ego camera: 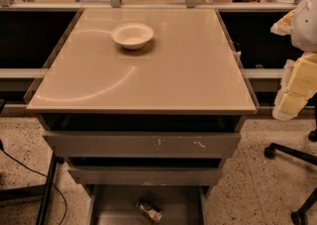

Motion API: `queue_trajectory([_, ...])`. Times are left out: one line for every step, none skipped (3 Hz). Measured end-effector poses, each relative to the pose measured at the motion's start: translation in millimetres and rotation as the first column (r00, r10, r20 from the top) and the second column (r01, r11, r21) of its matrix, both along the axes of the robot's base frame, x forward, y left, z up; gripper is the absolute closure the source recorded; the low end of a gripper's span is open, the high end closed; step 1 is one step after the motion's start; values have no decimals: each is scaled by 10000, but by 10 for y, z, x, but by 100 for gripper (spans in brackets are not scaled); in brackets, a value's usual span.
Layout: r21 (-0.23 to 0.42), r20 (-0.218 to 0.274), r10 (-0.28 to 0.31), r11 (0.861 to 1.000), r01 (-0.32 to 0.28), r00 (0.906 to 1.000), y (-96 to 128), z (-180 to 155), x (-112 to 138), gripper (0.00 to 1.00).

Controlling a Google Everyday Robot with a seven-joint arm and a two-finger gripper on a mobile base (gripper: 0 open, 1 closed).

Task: Pick orange can from bottom drawer and place on counter

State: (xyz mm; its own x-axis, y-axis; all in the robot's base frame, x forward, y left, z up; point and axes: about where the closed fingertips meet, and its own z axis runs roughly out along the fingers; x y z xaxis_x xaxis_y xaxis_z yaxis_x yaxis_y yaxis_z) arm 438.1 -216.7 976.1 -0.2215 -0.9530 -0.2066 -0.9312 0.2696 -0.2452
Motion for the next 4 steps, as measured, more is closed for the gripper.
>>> queue_trajectory([0,1,0,10000,0,10000,0,0,0,0])
queue_trajectory([355,263,131,9993,-140,9996,-13,-120,-146,0])
queue_trajectory([1133,789,555,9915,-643,9953,64,-387,-447,0])
queue_trajectory([2262,1300,840,9676,-1121,9879,253,-894,-708,0])
